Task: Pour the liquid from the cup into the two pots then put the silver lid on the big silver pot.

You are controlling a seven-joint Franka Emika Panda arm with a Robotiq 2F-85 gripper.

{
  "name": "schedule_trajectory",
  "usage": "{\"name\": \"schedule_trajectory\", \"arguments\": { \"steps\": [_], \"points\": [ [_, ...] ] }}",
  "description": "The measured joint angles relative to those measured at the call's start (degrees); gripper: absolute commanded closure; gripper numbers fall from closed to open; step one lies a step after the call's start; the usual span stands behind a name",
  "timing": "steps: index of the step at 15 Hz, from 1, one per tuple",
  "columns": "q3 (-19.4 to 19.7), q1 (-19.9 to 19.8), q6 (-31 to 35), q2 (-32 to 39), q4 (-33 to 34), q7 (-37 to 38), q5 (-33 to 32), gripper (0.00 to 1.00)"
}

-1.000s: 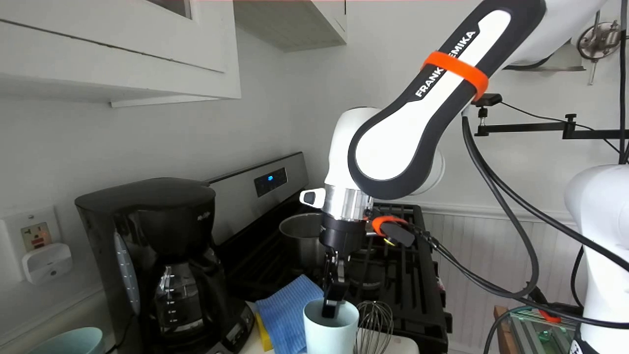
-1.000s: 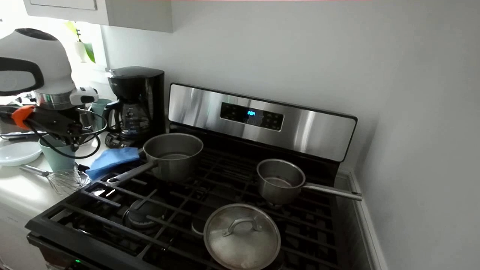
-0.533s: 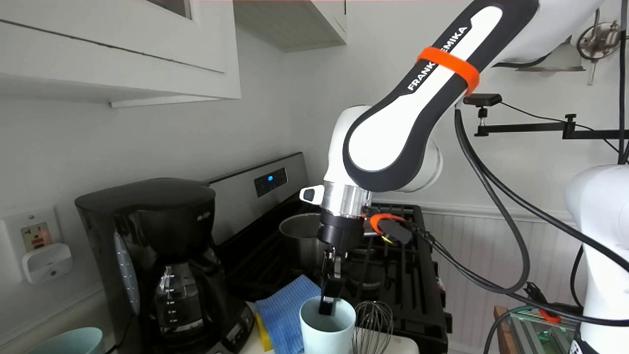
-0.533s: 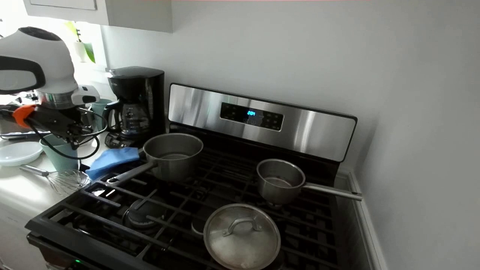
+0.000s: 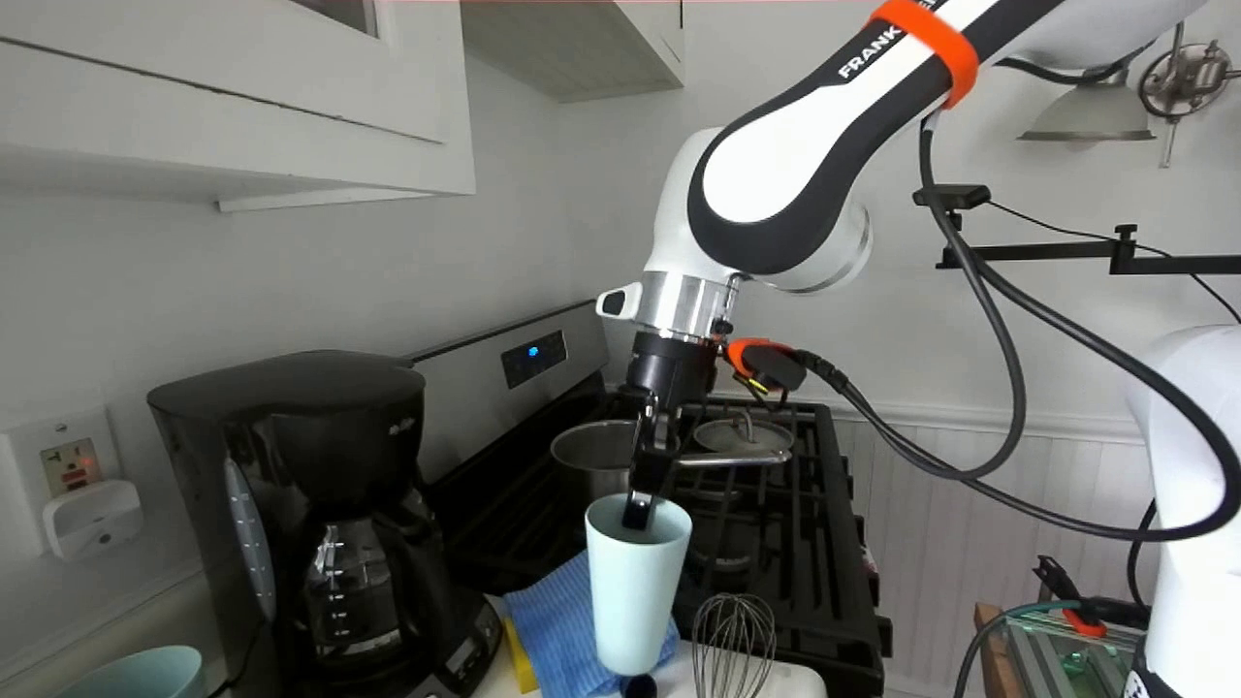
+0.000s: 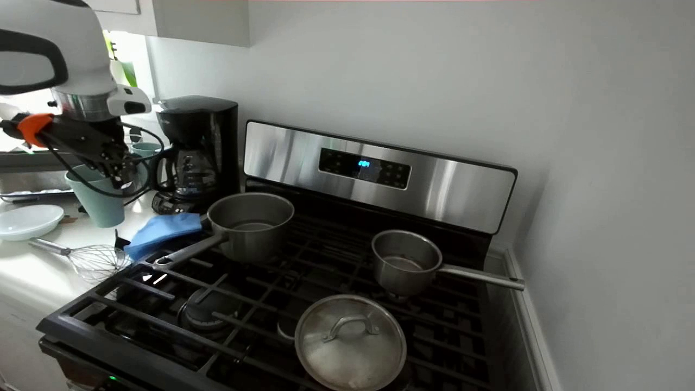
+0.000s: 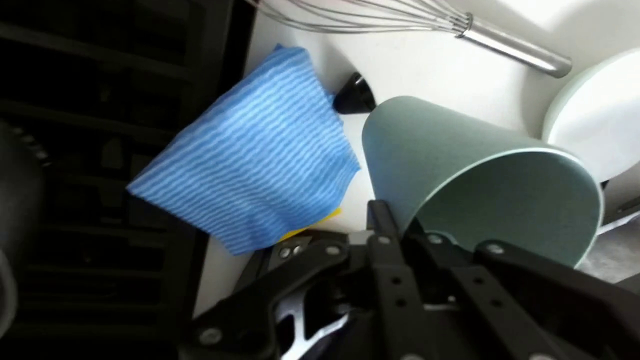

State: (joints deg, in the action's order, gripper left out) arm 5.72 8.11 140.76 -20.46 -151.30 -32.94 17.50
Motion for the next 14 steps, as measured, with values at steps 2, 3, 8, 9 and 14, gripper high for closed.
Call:
{"name": "schedule_trajectory", "arguments": {
  "steps": [2,3,8,9,14],
  "points": [
    [-0.7,-2.9,-0.1,-2.9,0.8,4.7,-6.7,0.99],
    [-1.2,-4.5,-0.2,-4.3,1.2,7.4,-10.4,0.99],
    [-3.9,-11.2,-2.7,-9.2,4.1,18.8,-23.4,0.95],
    [-4.3,-12.1,-3.7,-9.6,4.8,20.3,-24.5,0.95],
    [-4.5,-12.5,-4.4,-9.8,5.3,21.5,-25.1,0.99]
  ]
}}
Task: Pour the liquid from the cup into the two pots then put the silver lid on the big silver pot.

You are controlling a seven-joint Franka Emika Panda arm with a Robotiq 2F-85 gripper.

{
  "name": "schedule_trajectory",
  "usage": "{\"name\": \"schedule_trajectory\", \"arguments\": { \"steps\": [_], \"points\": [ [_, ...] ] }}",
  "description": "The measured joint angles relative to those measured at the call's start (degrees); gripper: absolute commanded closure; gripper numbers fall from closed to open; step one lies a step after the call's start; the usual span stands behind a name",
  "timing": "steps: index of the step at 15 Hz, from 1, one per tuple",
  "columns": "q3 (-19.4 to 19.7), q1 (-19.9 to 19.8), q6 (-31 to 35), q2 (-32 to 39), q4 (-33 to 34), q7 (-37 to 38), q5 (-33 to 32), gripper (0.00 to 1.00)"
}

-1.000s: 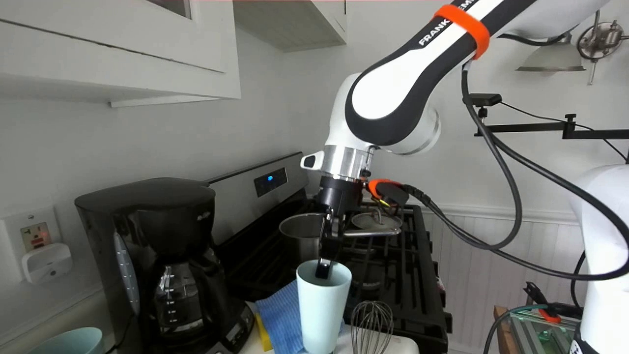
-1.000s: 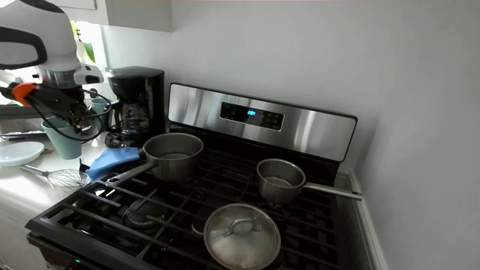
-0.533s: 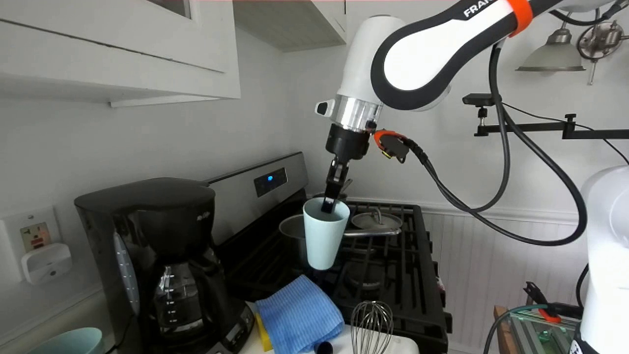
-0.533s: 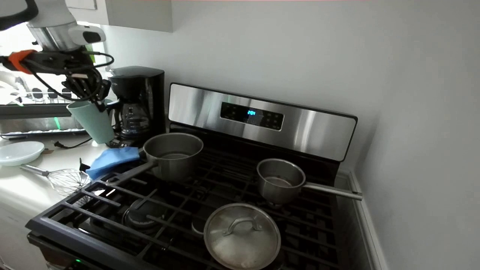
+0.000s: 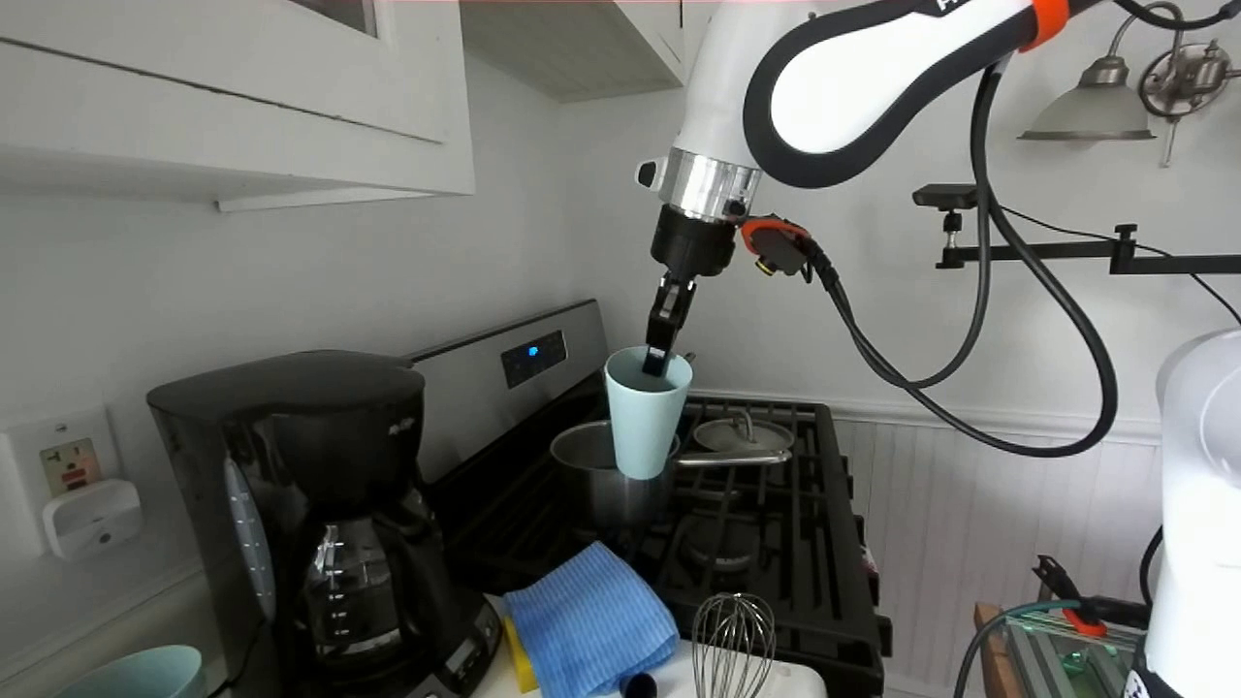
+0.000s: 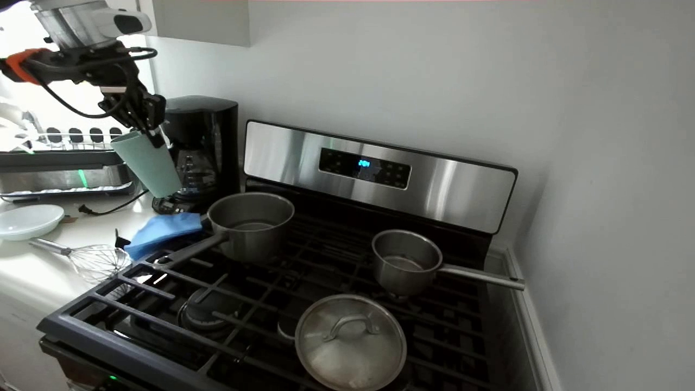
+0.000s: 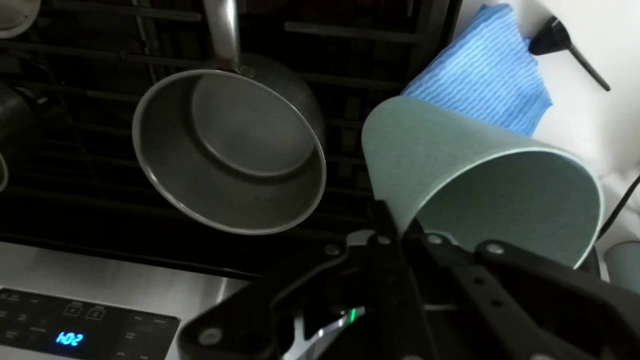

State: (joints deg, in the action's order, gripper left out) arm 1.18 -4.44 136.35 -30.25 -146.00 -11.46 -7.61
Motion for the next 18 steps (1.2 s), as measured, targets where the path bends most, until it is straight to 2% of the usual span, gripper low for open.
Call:
{"name": "schedule_trajectory", "arguments": {
  "steps": [2,4,6,9,11,14,18],
  "points": [
    [0.1,-0.4,1.9,0.3,0.0,1.1,-0.8,0.99],
    [0.0,-2.3,6.8,1.1,0.1,3.6,-3.8,0.99],
    [-0.2,-5.5,12.6,2.5,0.4,6.7,-8.4,0.99],
    [-2.3,-13.0,19.9,5.6,1.7,13.6,-18.0,0.99],
    [-5.4,-18.9,22.9,7.8,3.0,20.2,-25.9,0.99],
    [-11.9,-27.5,23.9,10.4,5.5,31.8,-38.2,0.99],
    [-19.6,-34.2,22.6,12.0,8.0,46.1,-52.1,0.99]
  ]
}}
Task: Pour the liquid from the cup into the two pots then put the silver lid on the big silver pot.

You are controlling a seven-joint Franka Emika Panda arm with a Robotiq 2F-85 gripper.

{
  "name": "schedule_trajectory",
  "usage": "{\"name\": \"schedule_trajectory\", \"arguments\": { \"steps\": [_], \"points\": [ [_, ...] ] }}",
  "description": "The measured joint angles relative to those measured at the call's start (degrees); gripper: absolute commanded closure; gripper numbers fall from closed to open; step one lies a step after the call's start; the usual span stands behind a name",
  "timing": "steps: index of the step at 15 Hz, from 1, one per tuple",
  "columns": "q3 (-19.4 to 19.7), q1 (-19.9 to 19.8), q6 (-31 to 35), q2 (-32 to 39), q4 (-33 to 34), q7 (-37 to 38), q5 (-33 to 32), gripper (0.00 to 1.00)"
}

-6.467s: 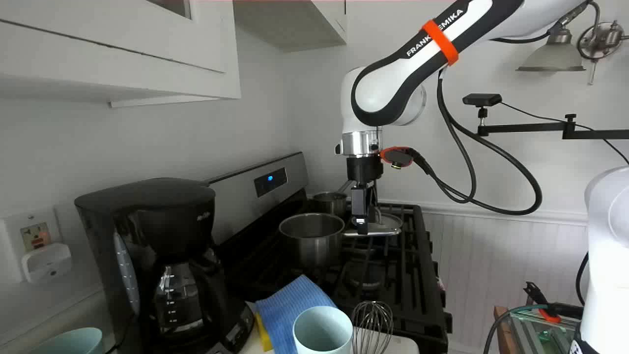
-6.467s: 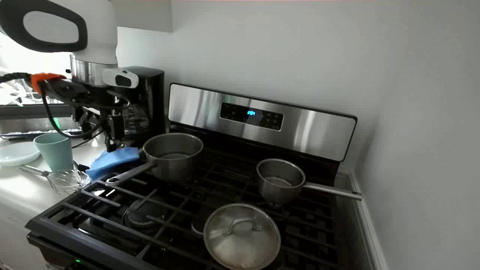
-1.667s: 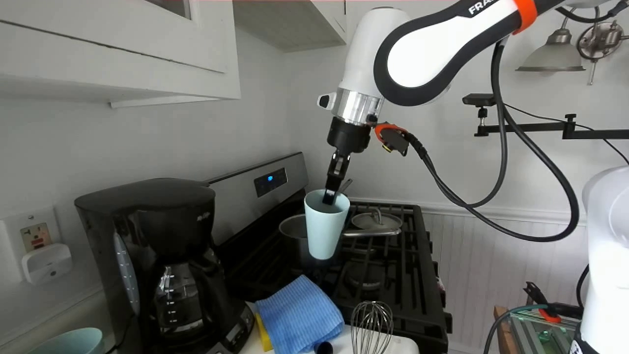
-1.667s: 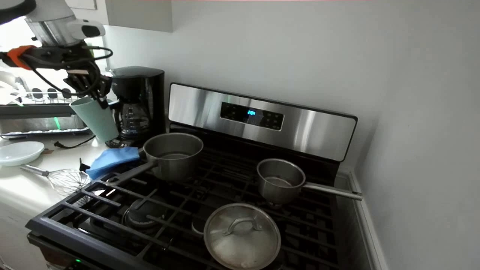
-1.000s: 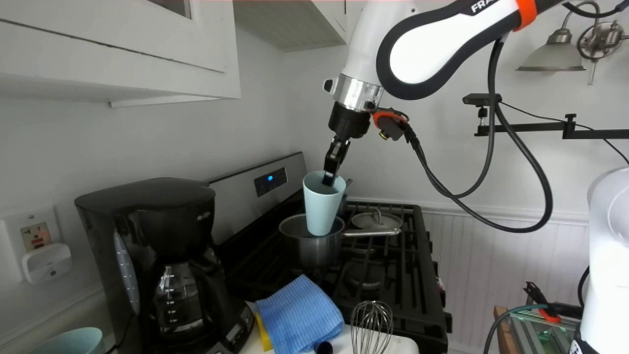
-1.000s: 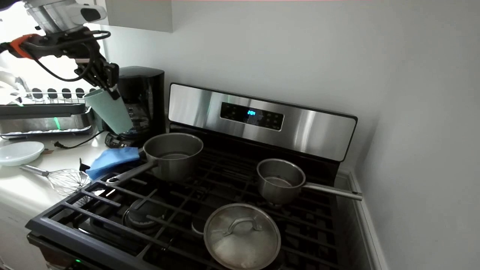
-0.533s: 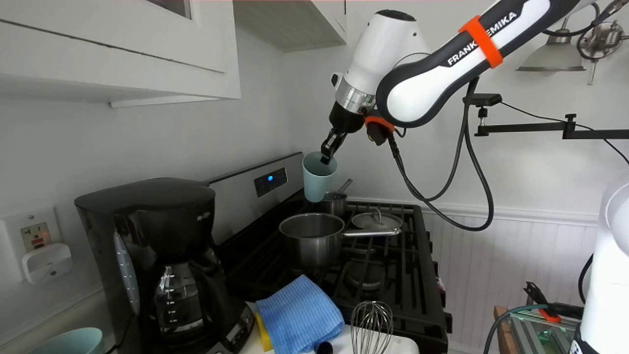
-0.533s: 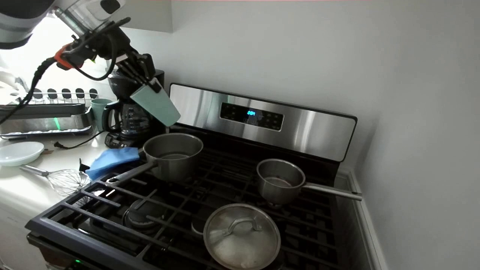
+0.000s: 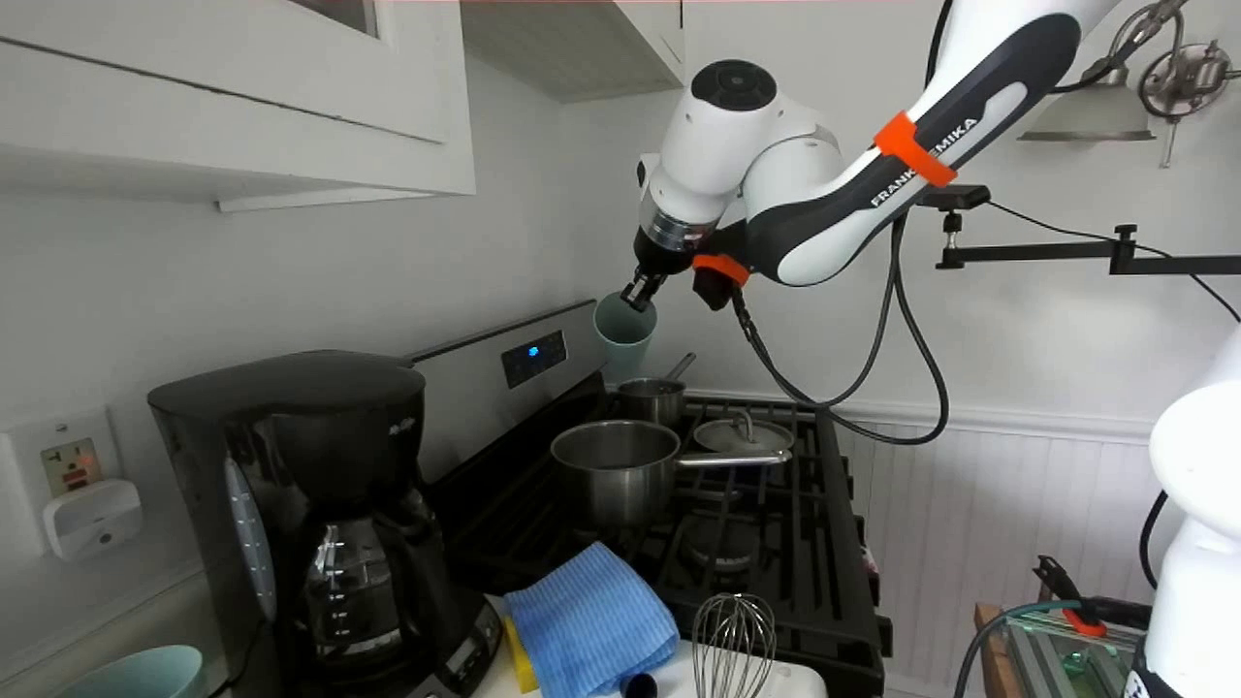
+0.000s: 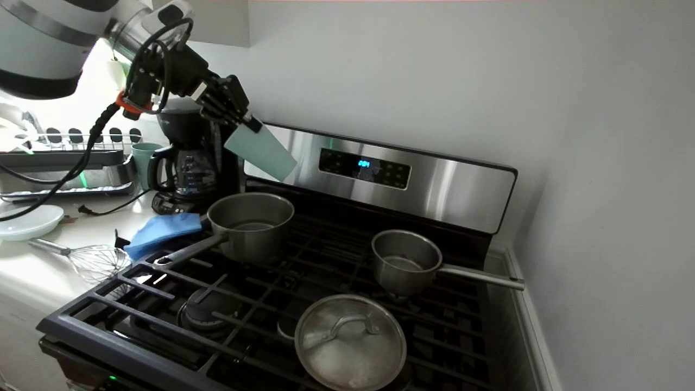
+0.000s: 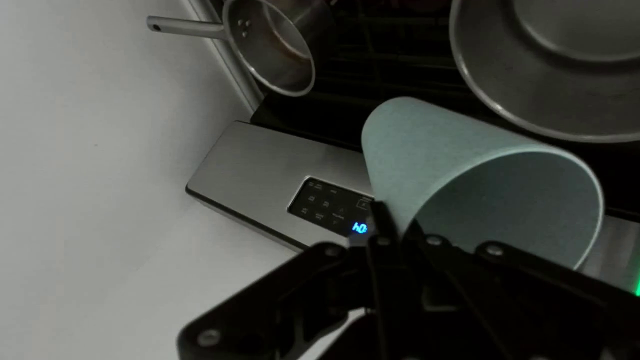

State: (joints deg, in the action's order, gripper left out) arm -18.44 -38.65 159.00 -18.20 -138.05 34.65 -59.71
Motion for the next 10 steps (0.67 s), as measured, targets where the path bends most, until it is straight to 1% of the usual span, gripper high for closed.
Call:
{"name": "schedule_trajectory", "arguments": {
  "steps": [3,5,7,10],
  "points": [
    [-4.5,-2.7,-2.2,0.8,1.1,8.9,-10.1,0.99],
    [-6.7,-3.5,-4.3,1.4,1.5,13.5,-16.0,0.99],
    [-8.4,-4.0,-6.8,2.3,1.8,17.1,-20.6,0.99],
    [-9.6,-4.0,-10.1,3.9,2.4,21.4,-26.1,0.99]
  ]
}}
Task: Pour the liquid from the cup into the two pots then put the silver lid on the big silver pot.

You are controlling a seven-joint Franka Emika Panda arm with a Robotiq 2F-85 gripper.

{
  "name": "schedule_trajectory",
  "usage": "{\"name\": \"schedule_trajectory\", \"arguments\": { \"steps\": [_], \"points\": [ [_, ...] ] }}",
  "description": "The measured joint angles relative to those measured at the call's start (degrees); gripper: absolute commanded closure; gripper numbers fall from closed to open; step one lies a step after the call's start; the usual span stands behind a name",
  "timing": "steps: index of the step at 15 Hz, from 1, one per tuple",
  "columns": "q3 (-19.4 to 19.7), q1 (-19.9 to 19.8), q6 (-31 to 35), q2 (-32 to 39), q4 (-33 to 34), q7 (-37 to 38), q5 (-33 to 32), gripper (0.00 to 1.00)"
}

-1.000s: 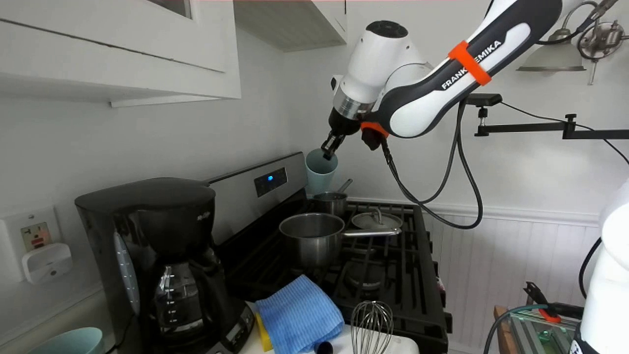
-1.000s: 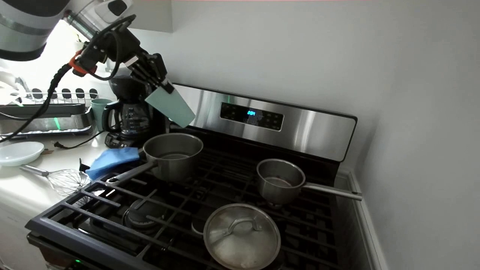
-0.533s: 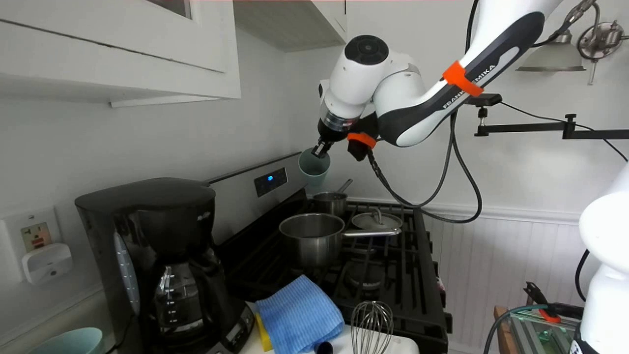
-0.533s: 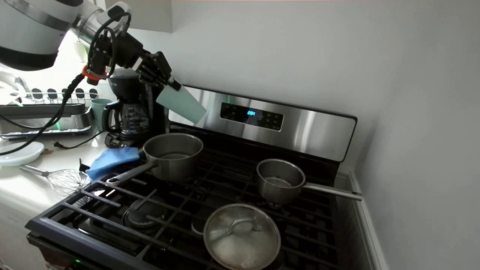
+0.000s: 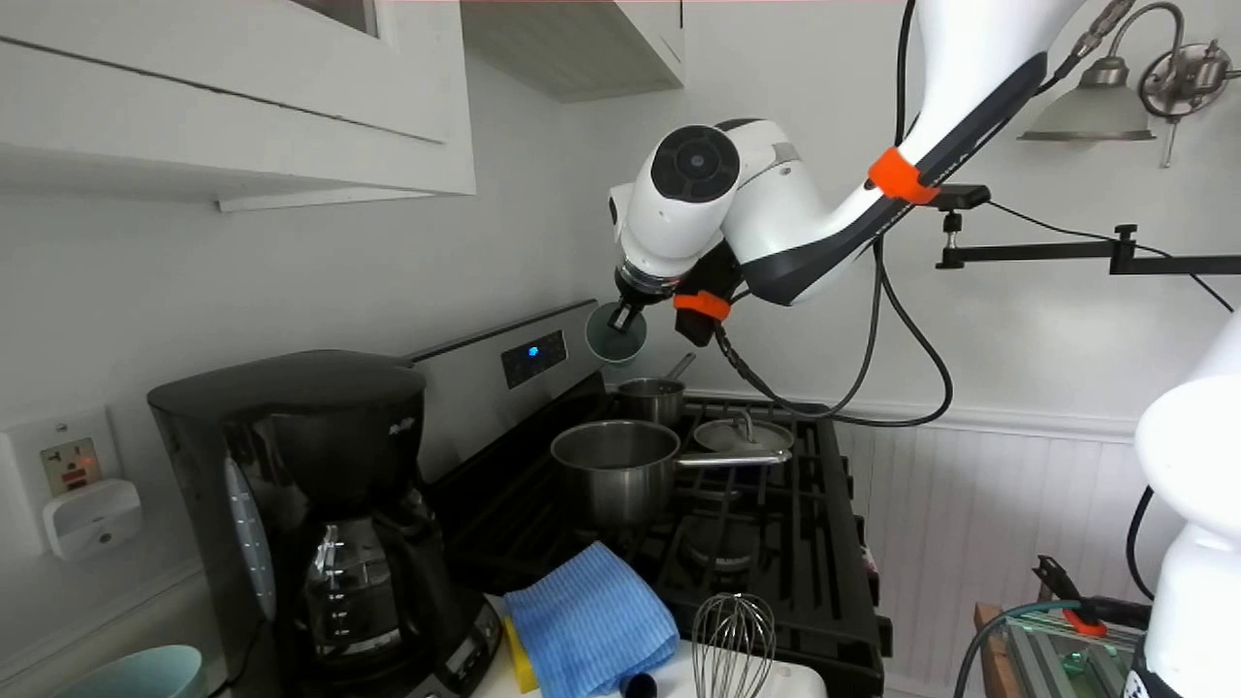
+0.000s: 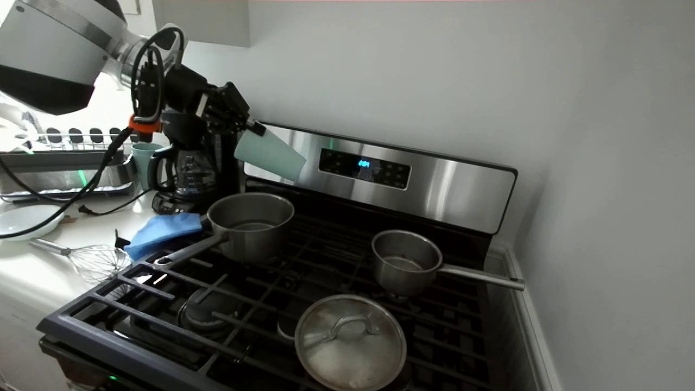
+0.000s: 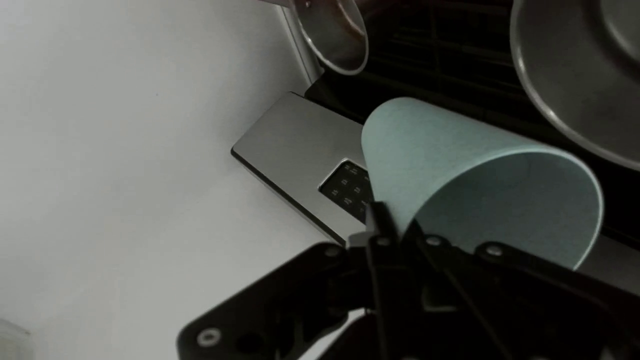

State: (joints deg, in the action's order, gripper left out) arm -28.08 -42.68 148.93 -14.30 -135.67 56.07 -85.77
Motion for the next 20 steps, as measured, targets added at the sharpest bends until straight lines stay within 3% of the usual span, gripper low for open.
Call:
{"name": "schedule_trajectory", "arguments": {
  "steps": [4,5,9,11,15,20],
  "points": [
    [-1.1,0.0,-2.5,2.1,1.0,6.7,-6.2,0.99],
    [0.7,2.3,-3.8,2.7,1.1,8.3,-8.3,0.99],
    [14.7,19.2,-10.7,5.1,1.1,13.4,-15.9,0.99],
    [19.8,25.0,-12.7,6.0,1.1,14.7,-17.9,0.99],
    [25.8,31.5,-14.5,6.8,1.1,16.4,-20.4,0.99],
    [29.3,34.7,-15.0,6.9,1.1,18.4,-23.7,0.99]
  ]
}}
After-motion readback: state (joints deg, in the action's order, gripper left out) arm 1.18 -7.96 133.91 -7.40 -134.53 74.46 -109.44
